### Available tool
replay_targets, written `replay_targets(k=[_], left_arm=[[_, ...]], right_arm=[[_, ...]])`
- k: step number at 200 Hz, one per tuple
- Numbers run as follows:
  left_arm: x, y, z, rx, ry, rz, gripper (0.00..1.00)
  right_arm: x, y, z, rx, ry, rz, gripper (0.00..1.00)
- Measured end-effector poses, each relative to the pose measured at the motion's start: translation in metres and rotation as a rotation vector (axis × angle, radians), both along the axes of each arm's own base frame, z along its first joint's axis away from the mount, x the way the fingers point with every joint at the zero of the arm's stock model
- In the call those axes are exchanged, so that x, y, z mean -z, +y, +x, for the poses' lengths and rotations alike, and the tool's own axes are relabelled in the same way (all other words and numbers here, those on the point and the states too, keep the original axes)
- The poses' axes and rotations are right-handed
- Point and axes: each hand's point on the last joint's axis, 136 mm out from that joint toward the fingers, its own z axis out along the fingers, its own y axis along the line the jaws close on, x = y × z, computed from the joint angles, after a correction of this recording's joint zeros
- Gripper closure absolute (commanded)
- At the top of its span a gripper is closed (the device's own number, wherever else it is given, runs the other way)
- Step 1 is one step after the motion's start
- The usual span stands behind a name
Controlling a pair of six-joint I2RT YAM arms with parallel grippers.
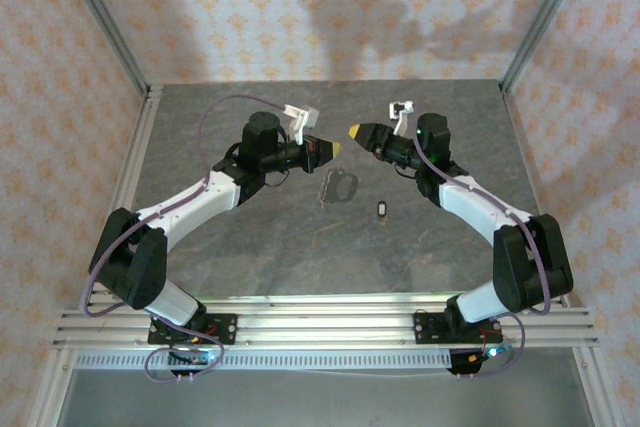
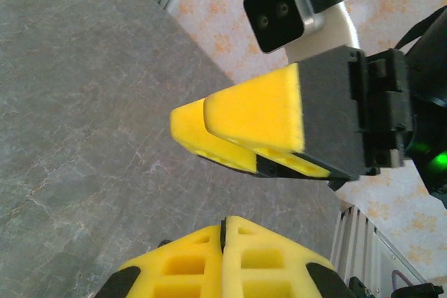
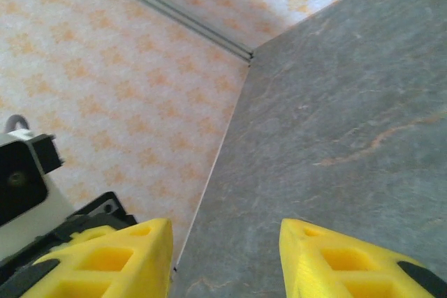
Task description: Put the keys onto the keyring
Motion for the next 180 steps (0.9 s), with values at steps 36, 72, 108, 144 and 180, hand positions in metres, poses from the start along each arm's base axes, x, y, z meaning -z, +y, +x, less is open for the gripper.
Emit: replay_targets(k=[36, 72, 108, 144, 180], left_arm=[[-0.002, -0.001, -0.002, 0.018, -0.017, -0.003, 1.00], [0.000, 0.001, 0.002, -0.007, -0.015, 0.004, 1.00], [0.010, 0.006, 0.007, -0.054, 0.019, 0.029, 0.84], [0.030, 0.015, 0.011, -0.127, 0.088, 0.048, 0.56], [0.055, 0.028, 0.012, -0.210, 0.147, 0.080, 0.39]], right_arm=[[0.009, -0.005, -0.001, 0.002, 0.011, -0.009, 0.56], [0.022, -0.008, 0.000, 0.018, 0.013, -0.055, 0.56], [0.077, -0.022, 0.019, 0.111, 0.144, -0.217, 0.56], [0.144, -0.037, 0.033, 0.158, 0.312, -0.403, 0.57], [0.196, -0.048, 0.025, 0.162, 0.438, -0.512, 0.56]])
